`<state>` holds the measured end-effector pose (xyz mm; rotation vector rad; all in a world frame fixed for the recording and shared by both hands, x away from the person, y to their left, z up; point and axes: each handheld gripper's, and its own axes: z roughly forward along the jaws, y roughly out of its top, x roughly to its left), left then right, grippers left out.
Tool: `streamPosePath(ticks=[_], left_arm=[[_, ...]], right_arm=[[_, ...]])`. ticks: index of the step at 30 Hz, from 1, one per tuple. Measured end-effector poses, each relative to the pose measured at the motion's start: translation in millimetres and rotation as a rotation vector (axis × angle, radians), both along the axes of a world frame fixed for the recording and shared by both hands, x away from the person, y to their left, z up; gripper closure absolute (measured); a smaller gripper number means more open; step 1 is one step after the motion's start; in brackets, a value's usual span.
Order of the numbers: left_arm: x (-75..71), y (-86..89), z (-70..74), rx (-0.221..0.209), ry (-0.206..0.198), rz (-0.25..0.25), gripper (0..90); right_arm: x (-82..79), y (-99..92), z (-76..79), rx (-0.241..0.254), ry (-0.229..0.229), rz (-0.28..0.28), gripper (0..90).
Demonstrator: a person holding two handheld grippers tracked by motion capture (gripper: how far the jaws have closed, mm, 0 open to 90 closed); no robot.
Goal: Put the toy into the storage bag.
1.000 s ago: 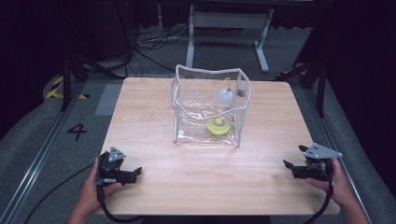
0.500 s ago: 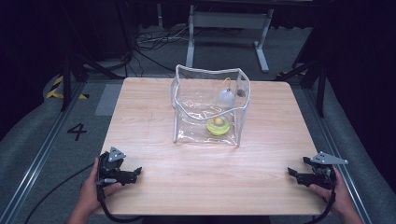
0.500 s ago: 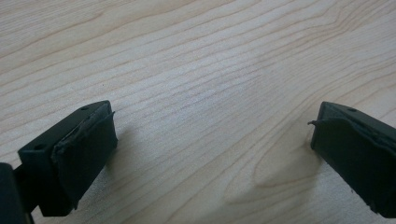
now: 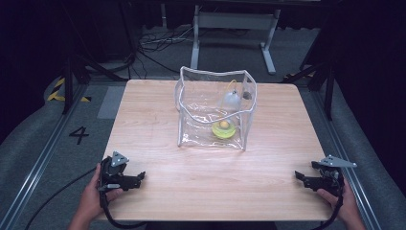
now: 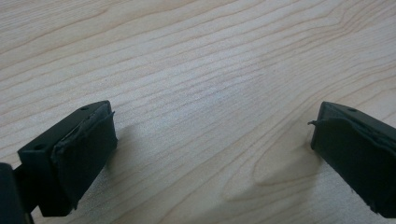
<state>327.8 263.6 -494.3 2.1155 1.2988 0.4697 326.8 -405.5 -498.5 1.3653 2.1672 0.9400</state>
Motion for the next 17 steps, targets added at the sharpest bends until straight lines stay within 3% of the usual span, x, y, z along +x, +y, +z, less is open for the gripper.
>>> streamPosePath(ticks=[17], left_arm=[[-1.8, -1.3, -0.2, -0.003, 0.0, 0.026, 0.1]], right_arm=[[0.4, 0.4, -0.1, -0.006, 0.003, -0.019, 11.0]])
